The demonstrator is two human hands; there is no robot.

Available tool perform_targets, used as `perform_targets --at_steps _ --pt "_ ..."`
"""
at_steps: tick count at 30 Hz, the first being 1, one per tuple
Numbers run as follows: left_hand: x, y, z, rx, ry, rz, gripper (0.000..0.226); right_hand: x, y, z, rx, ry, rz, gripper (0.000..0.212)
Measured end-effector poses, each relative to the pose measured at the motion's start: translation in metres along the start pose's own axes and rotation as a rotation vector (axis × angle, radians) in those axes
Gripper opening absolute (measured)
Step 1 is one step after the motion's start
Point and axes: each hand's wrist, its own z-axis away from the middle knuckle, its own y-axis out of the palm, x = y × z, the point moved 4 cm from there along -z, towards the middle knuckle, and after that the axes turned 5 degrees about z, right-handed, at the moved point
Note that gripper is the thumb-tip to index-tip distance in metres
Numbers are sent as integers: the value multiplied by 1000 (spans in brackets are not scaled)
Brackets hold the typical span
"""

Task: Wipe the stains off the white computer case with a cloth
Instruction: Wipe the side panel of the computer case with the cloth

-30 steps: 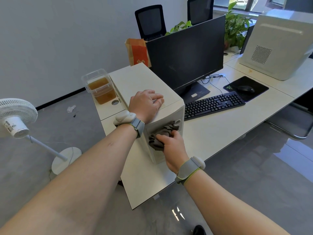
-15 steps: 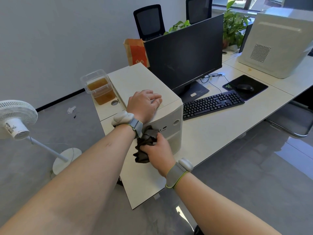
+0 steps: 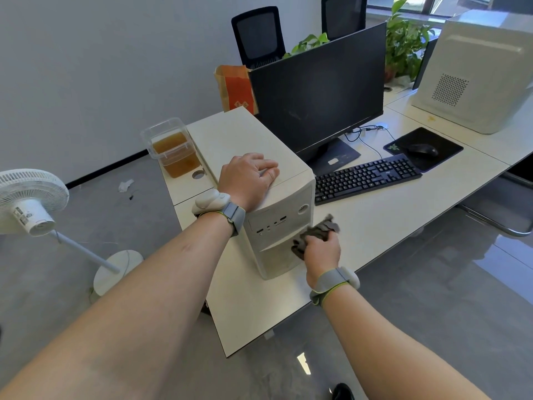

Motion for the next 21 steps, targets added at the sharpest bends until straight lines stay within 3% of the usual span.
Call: perform_targets --at_steps 3,5,9,12,16,21 --pt "0 2 0 0 0 -4 31 -12 14 8 190 43 309 26" --pt "0 2 0 -1 0 5 31 -22 14 11 247 90 348 23" --pt "-1 1 0 -5 7 -10 31 -16 4 5 24 27 119 27" --pt "1 1 0 -10 12 -12 31 -1 18 15 126 -130 271 23" --pt "2 2 0 -6 7 -9 31 -5 14 15 271 -57 408 21" --pt "1 2 0 3 10 -12 32 5 5 4 97 -87 210 28"
